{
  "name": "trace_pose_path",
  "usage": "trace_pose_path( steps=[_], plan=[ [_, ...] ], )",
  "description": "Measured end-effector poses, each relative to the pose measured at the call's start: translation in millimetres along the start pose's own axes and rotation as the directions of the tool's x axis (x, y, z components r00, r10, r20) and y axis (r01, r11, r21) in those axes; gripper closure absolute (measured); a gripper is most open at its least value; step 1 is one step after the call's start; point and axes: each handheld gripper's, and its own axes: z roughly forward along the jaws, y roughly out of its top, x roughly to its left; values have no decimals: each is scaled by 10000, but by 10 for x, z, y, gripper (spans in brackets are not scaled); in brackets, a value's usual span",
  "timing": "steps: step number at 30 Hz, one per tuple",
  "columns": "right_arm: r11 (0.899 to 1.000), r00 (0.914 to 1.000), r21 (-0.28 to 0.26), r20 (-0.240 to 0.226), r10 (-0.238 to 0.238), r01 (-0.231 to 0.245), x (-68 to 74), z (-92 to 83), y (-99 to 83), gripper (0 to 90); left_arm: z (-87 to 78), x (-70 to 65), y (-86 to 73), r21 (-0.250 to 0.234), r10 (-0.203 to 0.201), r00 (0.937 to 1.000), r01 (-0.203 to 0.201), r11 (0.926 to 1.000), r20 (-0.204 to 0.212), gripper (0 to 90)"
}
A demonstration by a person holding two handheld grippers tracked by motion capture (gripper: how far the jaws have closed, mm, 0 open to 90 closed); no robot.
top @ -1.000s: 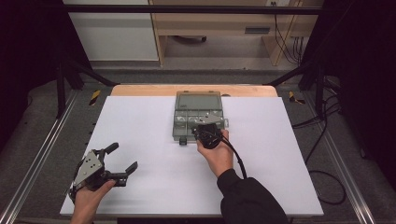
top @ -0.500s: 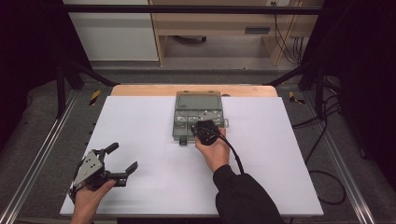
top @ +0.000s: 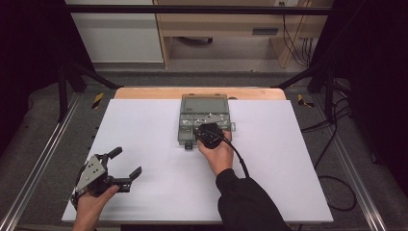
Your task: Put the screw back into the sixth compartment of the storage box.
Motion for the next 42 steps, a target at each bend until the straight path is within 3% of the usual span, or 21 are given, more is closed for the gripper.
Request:
trace_pose_path(
  steps=[2, 7, 10, 12, 18, 22, 26, 28, 31, 33, 42],
  plan=[
    [9997, 9996, -6, 113, -261, 261, -11, -22, -2, 632, 1, -1, 0, -3, 2, 10000, -2, 10000, -1, 18],
    [9999, 9995, -63, 297, -131, 133, 23, -112, 24, 473, 4, -2, 0, 3, -7, 10000, 7, 10000, 14, 17],
    [9990, 9985, 54, 302, -456, 454, 51, -155, 16, 360, 0, -6, 7, -101, -95, 10000, 96, 9999, 19, 18],
    [9981, 9981, 141, 120, -608, 606, 73, -194, 5, 288, 2, -7, 4, -73, -93, 10000, 93, 9999, 13, 18],
    [9987, 9974, -178, -527, -486, 477, 109, -410, -101, 202, 8, -12, -3, 93, 60, 10000, -60, 9999, 23, 17],
    [9967, 9958, -292, -491, -772, 758, 96, -558, -223, 103, 15, -15, -8, 44, -28, 10000, 28, 10000, -4, 15],
    [9962, 9954, -404, -527, -795, 774, 68, -690, -350, 83, 14, -18, -10, 118, 50, 10000, -50, 9999, 31, 14],
    [9963, 9959, -558, -591, -682, 650, 41, -771, -405, 130, 14, -22, -10, 145, 60, 10000, -61, 9999, 51, 14],
    [9946, 9919, -957, -1164, -517, 406, -38, -900, -486, 119, 15, -23, -12, 149, 59, 10000, -60, 9999, 62, 13],
    [9921, 9908, -1204, -1255, -516, 364, -89, -991, -535, 111, 14, -20, -13, 152, 64, 10000, -65, 9999, 62, 13],
    [9693, 9944, -2456, -992, -371, 116, -413, -1346, -808, 110, 12, -19, -12, 80, 37, 10000, -38, 10000, 14, 11]
  ],
)
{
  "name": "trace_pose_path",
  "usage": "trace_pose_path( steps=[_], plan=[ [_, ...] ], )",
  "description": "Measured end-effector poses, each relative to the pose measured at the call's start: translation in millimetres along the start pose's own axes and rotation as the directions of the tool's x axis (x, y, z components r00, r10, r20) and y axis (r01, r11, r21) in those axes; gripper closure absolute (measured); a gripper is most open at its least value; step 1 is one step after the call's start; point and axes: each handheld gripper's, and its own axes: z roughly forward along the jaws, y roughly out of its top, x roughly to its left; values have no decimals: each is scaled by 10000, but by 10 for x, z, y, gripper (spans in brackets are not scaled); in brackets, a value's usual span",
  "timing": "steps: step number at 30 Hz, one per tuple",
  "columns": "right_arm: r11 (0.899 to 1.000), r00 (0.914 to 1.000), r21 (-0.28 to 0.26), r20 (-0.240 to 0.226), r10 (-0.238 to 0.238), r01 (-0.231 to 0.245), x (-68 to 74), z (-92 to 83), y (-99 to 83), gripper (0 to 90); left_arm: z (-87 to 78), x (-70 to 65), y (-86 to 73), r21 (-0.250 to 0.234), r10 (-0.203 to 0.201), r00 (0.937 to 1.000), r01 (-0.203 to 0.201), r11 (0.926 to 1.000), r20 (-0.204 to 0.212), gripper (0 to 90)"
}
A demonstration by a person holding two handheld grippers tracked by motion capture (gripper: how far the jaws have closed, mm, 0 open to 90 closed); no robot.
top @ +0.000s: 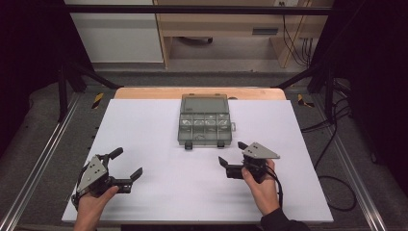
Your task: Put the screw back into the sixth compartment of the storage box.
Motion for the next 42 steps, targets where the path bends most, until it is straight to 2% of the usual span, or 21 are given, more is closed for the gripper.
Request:
trace_pose_path(
  steps=[4, 10, 16, 20, 25, 30, 33, 37, 39, 42],
  plan=[
    [9975, 9996, -690, 265, -136, 154, -113, -142, -121, 99, -9, 10, -1, 38, 27, 10000, -27, 10000, -45, 11],
    [9930, 9984, -1155, 541, -173, 234, -217, -322, -213, 108, -34, 29, 6, 35, 68, 9999, -68, 10000, -126, 11],
    [9844, 9982, -1738, 580, -175, 274, -315, -502, -263, 103, -83, 75, 7, -166, -156, 9991, 150, 9997, -384, 11],
    [9835, 9976, -1786, 681, -157, 276, -368, -592, -301, 90, -131, 96, 25, -378, -213, 9984, 193, 9991, -516, 8],
    [9828, 9979, -1813, 608, -244, 350, -415, -699, -359, 88, -190, 120, 39, -474, -40, 9963, -1, 9989, -855, 7],
    [9840, 9964, -1656, 622, -568, 664, -474, -831, -423, 77, -219, 134, 47, -537, -31, 9962, -17, 9986, -876, 7],
    [9838, 9957, -1669, 753, -538, 657, -522, -919, -494, 74, -233, 150, 40, -561, -76, 9962, 28, 9984, -869, 6],
    [9781, 9955, -2017, 886, -336, 510, -576, -996, -596, 71, -273, 161, 37, -598, -163, 9951, 105, 9982, -973, 7],
    [9681, 9969, -2490, 787, -84, 278, -584, -1036, -587, 69, -319, 132, 43, -642, -201, 9942, 134, 9978, -1058, 7],
    [9610, 9960, -2736, 882, -159, 395, -599, -1064, -575, 68, -386, 74, 70, -768, -177, 9940, 94, 9970, -1080, 6]
  ],
)
